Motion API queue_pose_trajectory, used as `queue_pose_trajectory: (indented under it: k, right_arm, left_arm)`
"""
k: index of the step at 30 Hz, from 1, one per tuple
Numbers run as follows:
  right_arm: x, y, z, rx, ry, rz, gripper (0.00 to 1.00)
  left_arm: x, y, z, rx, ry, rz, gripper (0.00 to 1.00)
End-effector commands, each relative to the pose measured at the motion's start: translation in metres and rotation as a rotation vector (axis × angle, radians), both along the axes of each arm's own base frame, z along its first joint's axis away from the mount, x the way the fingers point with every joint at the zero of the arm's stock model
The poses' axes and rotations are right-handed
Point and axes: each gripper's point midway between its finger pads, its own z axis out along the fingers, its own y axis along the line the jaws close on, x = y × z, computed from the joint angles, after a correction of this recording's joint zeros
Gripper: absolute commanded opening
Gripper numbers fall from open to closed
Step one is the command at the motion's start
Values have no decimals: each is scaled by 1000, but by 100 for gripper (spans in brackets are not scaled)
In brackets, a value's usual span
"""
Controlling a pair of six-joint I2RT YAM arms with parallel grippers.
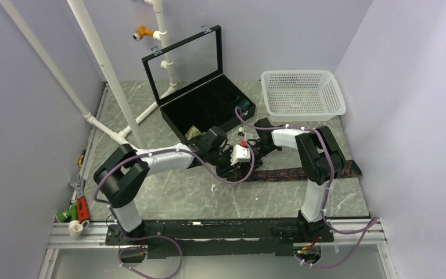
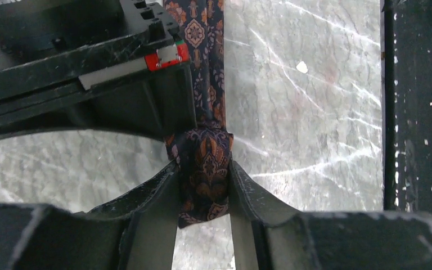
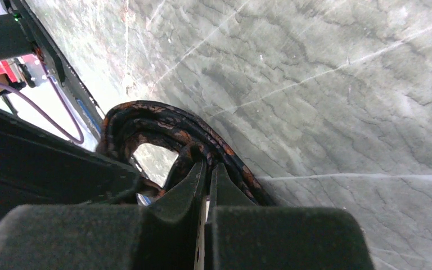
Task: Roll the ties
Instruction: Place the tie at the center of the board.
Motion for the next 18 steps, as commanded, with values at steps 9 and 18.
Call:
queue_pose_trajectory:
  k: [9,18]
  right_arm:
    - [-20,5,2,44,19,15,0]
    - [-13,-5,30,72,35,-25,20]
  left_arm:
    - [12,1,-61,109,17,86,44]
    - [-6,23,-78,202,43,43,37]
